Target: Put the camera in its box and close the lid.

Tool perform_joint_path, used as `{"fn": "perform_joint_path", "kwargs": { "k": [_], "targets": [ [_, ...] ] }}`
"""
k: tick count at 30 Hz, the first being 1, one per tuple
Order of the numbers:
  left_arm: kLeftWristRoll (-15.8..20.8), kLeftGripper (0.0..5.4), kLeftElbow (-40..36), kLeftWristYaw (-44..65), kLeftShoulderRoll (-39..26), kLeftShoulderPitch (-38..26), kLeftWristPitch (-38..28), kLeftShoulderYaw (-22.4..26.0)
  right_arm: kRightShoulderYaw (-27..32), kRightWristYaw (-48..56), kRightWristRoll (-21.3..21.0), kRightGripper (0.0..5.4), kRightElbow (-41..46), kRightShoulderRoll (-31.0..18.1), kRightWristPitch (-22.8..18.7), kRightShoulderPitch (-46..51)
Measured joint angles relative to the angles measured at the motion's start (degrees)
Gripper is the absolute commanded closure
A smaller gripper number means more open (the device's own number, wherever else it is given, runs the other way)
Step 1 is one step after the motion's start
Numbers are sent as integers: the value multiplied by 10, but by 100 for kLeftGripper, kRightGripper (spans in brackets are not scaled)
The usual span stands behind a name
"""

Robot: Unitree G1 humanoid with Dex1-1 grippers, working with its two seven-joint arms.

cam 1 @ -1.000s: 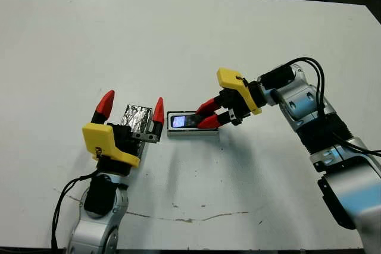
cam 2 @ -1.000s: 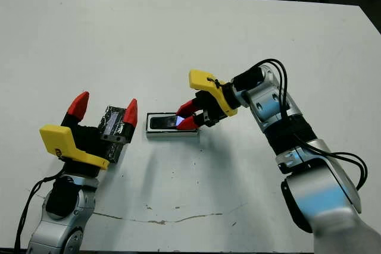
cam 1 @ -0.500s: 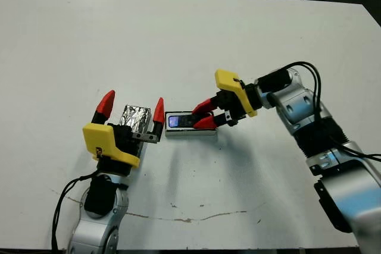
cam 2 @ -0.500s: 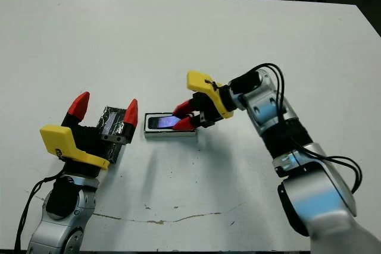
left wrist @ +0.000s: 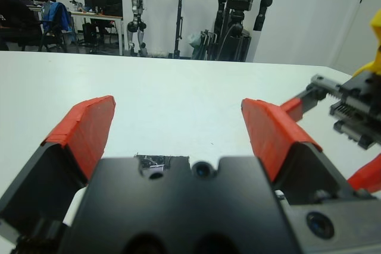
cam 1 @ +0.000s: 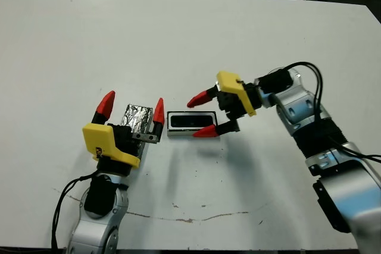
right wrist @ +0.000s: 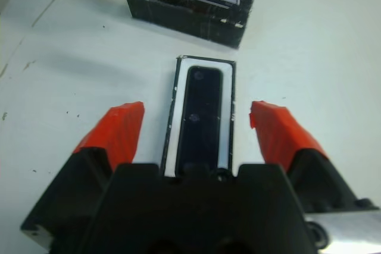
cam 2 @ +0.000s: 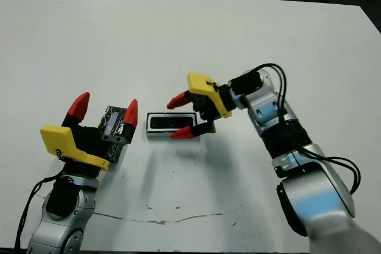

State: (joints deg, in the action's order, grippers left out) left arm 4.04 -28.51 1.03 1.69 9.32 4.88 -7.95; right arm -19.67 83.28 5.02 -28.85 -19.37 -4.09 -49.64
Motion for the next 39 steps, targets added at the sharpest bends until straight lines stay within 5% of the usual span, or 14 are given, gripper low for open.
{"fn": "perform_joint_path", "kwargs": {
  "k": [6,13,20,29,39],
  "targets": [
    [-2,0,-1,-1,0,1,0,0,50,-16,39,1,74,-30,-58,15],
    [-10,0,-2,-1,-6,-1,0,11,169,-215,93,10,329,-52,-199,186],
    [-23,0,-26,7,-39,-1,44,28,255,-461,110,105,571,23,-250,431],
    [-30,0,-61,32,-77,-1,120,34,245,-598,90,246,614,111,-126,589],
    [-22,0,-82,60,-97,-4,173,39,191,-674,14,409,547,169,56,648]
  ]
}}
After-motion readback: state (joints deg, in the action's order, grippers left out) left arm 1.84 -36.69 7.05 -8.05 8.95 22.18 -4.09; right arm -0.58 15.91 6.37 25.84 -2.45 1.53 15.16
